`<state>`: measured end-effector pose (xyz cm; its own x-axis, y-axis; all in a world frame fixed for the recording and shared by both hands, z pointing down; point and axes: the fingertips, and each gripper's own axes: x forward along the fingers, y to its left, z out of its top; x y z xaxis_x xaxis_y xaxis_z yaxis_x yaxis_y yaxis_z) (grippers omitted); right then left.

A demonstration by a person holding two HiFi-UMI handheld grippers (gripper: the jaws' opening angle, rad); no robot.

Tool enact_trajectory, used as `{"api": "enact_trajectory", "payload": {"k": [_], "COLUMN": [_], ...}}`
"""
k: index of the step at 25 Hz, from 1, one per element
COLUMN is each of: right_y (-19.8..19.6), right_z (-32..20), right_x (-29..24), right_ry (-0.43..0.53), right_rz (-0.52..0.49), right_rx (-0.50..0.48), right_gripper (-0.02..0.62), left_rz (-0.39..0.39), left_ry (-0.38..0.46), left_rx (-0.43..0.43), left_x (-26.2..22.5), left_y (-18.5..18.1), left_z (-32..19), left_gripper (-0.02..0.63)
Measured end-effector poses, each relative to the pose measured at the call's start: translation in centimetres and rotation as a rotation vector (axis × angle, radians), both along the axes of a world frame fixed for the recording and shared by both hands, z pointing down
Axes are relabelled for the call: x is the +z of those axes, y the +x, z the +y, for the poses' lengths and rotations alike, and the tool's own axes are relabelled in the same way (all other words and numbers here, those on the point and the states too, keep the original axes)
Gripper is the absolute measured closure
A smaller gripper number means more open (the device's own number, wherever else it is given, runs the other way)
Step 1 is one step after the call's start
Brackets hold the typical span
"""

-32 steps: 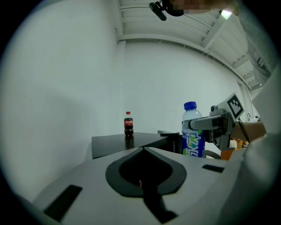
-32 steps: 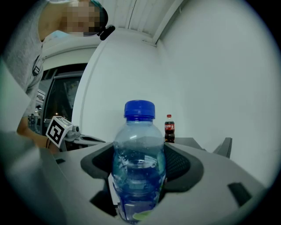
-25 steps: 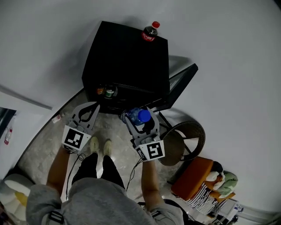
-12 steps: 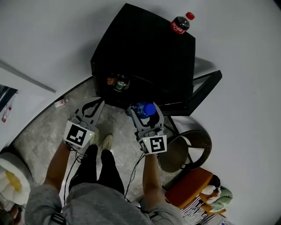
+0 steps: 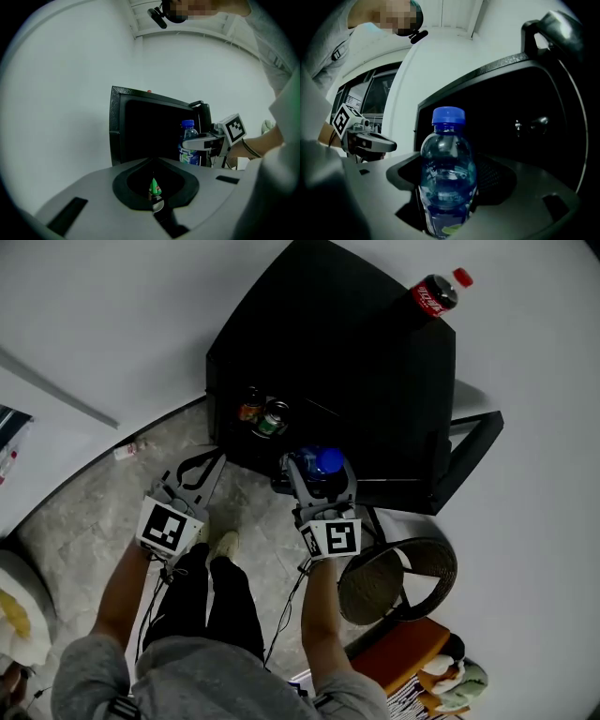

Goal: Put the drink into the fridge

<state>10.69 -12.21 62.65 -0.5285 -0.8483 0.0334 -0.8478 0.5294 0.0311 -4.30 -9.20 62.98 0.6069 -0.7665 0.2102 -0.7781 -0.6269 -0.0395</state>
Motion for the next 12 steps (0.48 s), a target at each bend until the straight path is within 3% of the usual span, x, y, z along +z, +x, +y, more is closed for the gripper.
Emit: {"api": "enact_trajectory", "payload": {"k": [12], "right_y": [0.7], "right_z": [-6.2], "right_x": [6.5], "right_ry": [-0.027], "right_rz": [0.013], "right_rx": [0.025], "right_gripper": [0.258], "left_rz": [0.009], "left_ry": [0.004], "left_rx": [-0.056], "left_x": [5.4], "left_y": [-1.5], "left_z": [-3.6], "left_gripper": [0.601]}}
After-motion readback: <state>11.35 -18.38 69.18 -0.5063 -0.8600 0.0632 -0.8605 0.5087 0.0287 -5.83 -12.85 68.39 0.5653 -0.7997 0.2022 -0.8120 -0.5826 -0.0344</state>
